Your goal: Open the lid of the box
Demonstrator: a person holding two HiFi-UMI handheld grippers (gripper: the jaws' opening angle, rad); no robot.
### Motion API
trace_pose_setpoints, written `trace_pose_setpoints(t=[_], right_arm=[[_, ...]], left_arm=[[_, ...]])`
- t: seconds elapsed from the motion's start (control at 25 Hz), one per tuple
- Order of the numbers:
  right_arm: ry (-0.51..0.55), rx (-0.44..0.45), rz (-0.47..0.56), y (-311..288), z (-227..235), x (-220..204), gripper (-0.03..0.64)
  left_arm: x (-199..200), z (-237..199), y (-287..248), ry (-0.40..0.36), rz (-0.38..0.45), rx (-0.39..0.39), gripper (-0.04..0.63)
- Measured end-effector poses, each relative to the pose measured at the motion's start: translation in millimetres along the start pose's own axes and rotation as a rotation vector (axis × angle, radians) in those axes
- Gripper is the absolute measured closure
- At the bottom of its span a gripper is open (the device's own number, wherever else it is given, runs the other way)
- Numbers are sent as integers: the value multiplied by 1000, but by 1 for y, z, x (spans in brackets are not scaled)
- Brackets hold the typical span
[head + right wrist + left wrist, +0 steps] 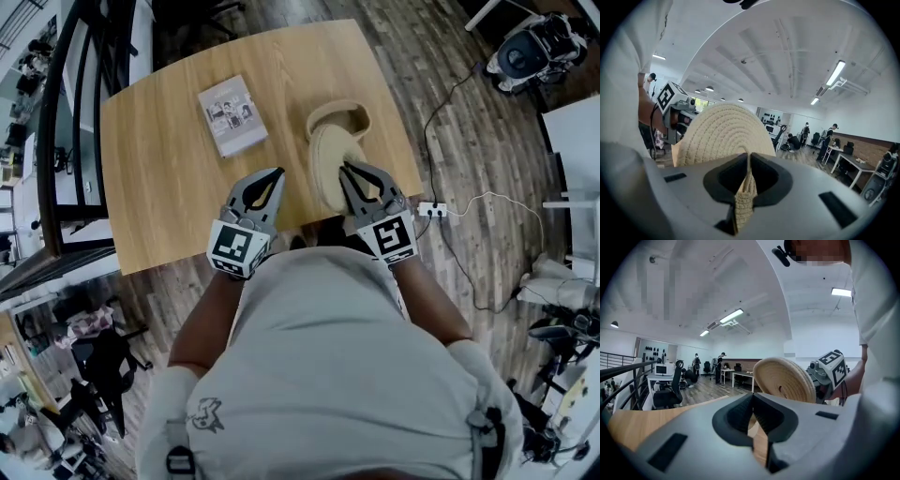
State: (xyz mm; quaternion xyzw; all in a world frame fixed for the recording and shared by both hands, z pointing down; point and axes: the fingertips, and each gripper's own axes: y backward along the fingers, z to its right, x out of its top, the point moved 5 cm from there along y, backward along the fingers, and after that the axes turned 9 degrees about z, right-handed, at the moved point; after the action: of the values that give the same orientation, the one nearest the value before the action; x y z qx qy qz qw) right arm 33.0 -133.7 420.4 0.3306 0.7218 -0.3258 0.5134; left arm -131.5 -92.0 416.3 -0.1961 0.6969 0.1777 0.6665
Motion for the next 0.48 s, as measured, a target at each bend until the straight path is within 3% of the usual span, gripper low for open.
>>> trace_pose_setpoints(t=[0.48], right_arm=[[-67,-78,-20,54,-31,11,584]], left_arm=[[19,31,44,7,37,-63,589]])
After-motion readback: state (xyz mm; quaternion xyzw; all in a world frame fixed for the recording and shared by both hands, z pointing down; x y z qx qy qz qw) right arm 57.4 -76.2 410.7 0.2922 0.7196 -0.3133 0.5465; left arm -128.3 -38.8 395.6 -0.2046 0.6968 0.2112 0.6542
